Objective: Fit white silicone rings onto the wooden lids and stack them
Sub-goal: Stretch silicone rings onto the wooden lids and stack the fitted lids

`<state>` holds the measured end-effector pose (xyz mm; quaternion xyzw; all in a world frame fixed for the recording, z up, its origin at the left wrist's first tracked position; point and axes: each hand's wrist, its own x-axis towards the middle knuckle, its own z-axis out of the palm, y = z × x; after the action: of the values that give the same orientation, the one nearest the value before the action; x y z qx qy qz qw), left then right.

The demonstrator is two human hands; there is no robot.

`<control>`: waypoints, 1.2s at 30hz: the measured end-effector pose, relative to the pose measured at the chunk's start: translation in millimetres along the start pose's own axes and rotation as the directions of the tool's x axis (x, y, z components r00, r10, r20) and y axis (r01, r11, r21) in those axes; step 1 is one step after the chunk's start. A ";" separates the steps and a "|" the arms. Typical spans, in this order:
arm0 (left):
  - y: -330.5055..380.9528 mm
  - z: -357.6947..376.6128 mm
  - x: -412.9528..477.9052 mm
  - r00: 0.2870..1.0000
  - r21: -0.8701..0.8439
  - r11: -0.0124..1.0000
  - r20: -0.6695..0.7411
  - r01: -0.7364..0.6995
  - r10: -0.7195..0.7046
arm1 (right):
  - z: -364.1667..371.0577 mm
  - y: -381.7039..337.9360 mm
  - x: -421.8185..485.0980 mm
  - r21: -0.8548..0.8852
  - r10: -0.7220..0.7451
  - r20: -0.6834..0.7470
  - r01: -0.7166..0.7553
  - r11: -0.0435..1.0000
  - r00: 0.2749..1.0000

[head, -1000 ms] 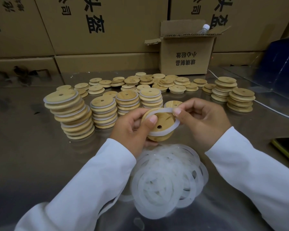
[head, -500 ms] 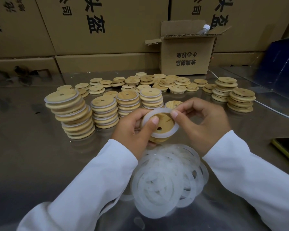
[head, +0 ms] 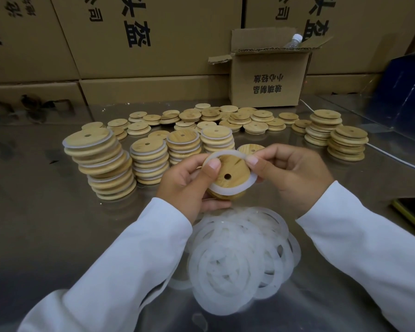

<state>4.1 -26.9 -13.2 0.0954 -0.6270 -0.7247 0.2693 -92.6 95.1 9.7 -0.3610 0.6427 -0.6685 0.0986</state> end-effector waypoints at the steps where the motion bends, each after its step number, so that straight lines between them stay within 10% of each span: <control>1: -0.4 0.0 0.0 1.000 0.000 1.000 -0.001 -0.002 0.002 | -0.9 -0.7 -0.2 0.022 0.019 0.015 -0.019 1.000 1.000; 10: 2.0 -0.8 2.6 1.000 -0.194 0.981 -0.009 0.001 -0.003 | 9.5 3.1 -9.1 -0.085 -0.040 -0.089 0.033 0.996 0.995; 23: -3.4 -3.9 0.9 0.991 0.128 0.983 0.000 -0.135 0.136 | 7.6 11.3 -10.7 -0.387 -0.173 -0.006 0.157 0.909 0.985; 36: -3.2 -12.1 6.2 0.991 0.017 0.992 -0.036 -0.129 0.129 | -0.2 0.6 -1.9 -0.172 -0.070 0.012 0.071 0.983 0.997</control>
<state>3.8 -40.3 -17.5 0.0702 -0.6321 -0.6992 0.3265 -91.5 96.2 8.5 -0.3927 0.6845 -0.6126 0.0452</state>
